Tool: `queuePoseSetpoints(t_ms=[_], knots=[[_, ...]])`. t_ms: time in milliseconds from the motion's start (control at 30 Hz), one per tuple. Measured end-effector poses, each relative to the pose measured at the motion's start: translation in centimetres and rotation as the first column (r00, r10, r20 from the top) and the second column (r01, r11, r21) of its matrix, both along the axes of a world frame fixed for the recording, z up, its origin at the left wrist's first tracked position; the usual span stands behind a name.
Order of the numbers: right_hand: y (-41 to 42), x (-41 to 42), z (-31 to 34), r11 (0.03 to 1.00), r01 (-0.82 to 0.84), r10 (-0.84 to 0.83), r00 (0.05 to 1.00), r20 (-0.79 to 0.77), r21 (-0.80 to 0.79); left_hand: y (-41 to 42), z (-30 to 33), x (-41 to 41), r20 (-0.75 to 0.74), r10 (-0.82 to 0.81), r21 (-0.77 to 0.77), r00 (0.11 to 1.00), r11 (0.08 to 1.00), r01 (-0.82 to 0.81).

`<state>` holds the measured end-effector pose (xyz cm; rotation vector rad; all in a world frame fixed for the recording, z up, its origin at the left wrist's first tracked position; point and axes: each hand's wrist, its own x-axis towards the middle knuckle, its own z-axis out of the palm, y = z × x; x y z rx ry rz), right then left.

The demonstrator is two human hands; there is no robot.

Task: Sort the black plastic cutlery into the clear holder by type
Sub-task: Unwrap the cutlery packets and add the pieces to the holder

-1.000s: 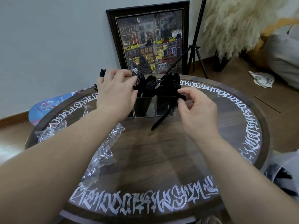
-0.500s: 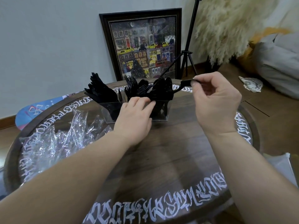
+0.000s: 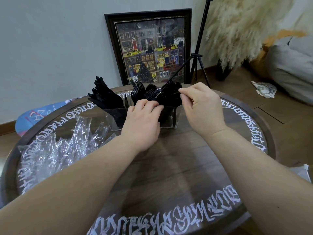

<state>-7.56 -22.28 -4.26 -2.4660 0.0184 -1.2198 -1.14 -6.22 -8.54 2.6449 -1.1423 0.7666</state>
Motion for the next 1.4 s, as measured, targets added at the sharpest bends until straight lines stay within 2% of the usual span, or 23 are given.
queuePoseSetpoints(t_ms=[300,400,467,600,667,733,800,1000,1100,1200,1300,1400], knots=[[-0.4,1.0,-1.1,0.999,0.019,-0.024,0.992,-0.124,-0.048,0.0,0.3,0.1,-0.022,-0.017,0.009,1.000,1.000,0.017],[-0.5,1.3,-1.5,0.999,0.030,-0.037,0.977,-0.212,-0.037,0.0,0.2,-0.1,-0.040,-0.010,0.006,0.999,1.000,0.010],[-0.5,1.5,-1.4,0.999,0.042,-0.043,0.967,-0.251,-0.011,0.0,0.2,-0.3,-0.055,-0.008,0.009,0.998,1.000,0.008],[-0.4,0.7,-1.5,0.992,0.046,-0.022,0.979,-0.202,0.119,0.2,0.2,-0.7,-0.064,-0.012,0.019,0.998,1.000,0.014],[-0.2,0.3,-2.0,0.955,0.099,-0.023,0.965,-0.262,0.280,0.5,0.1,-0.8,-0.064,-0.016,0.032,0.998,0.999,0.018],[0.0,0.0,-2.5,0.913,0.141,0.019,0.922,-0.386,0.383,0.7,0.0,-0.9,-0.079,-0.019,0.049,0.997,0.999,0.023],[0.3,-0.1,-3.0,0.911,0.146,0.056,0.883,-0.465,0.387,0.9,0.0,-1.1,-0.103,-0.013,0.060,0.995,0.998,0.019],[0.9,-2.0,-3.2,0.882,0.249,-0.031,0.877,-0.480,0.400,4.3,0.4,-3.5,-0.159,-0.024,-0.015,0.987,1.000,0.022],[3.3,-3.1,-3.0,0.901,0.200,0.017,0.871,-0.492,0.385,8.2,1.0,-4.7,-0.228,0.068,-0.100,0.971,0.991,-0.093],[7.2,-3.2,-2.8,0.936,0.127,0.110,0.782,-0.614,0.329,13.0,2.1,-5.2,-0.350,0.312,-0.131,0.883,0.917,-0.376],[11.3,-2.7,-2.9,0.951,0.071,0.190,0.633,-0.751,0.300,17.4,2.5,-5.1,-0.493,0.521,-0.067,0.697,0.776,-0.628],[14.7,-1.9,-3.5,0.943,0.082,0.239,0.510,-0.826,0.323,21.1,1.2,-4.1,-0.615,0.605,0.044,0.507,0.667,-0.743]])
